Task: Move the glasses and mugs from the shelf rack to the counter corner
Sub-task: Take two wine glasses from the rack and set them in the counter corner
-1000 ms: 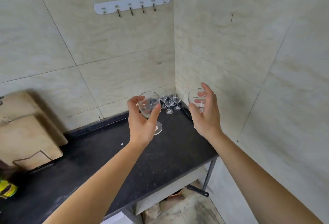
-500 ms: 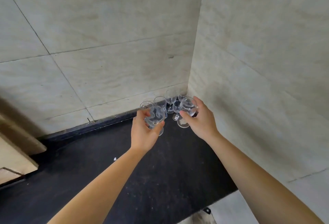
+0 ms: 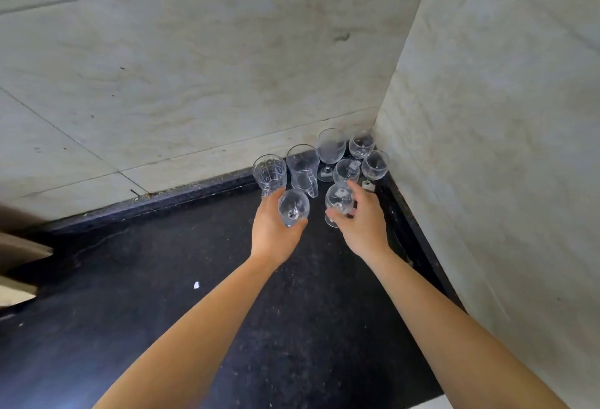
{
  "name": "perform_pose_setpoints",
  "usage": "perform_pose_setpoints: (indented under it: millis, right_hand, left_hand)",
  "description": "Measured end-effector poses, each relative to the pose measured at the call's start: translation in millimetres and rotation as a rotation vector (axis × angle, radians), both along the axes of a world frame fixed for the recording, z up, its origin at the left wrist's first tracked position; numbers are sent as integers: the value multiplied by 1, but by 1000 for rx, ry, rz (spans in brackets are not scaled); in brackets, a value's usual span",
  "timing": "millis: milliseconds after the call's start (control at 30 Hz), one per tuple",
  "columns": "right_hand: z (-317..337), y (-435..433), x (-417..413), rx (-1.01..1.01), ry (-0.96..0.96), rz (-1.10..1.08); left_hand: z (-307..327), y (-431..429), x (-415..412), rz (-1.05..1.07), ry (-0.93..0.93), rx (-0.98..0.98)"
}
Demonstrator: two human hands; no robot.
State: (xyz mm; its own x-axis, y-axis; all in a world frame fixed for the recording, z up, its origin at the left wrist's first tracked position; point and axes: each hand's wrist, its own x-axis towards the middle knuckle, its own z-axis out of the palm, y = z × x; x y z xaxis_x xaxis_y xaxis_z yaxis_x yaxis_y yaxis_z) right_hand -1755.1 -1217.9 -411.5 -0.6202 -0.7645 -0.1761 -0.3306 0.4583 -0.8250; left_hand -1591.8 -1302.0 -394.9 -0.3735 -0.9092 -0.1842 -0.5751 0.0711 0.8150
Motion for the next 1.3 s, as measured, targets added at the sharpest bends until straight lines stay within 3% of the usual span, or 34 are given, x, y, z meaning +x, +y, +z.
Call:
perform_pose_setpoints:
  millis: [167, 433, 633, 800, 933, 1067, 1300]
  right_hand:
    - [-33, -14, -9, -1, -76, 100]
    - [-41, -28, -15, -36, -9, 137]
    - [-16, -31, -17, 116, 50, 208]
    - [42, -29, -30, 219, 233, 318]
    - [111, -43, -36, 23, 475, 300]
    - [155, -64, -19, -253, 769, 314]
    - [153, -88, 123, -476, 779, 661]
  left_hand:
    - [-19, -10, -17, 52, -24, 40]
    - [-27, -22, -32, 15, -58, 9]
    - [-14, -23, -27, -36, -100, 68]
    - [33, -32, -11, -89, -200, -72]
    - [103, -44, 11, -57, -279, -380]
    - [169, -38, 49, 107, -389, -704]
    - [200, 47, 192, 462, -672, -755]
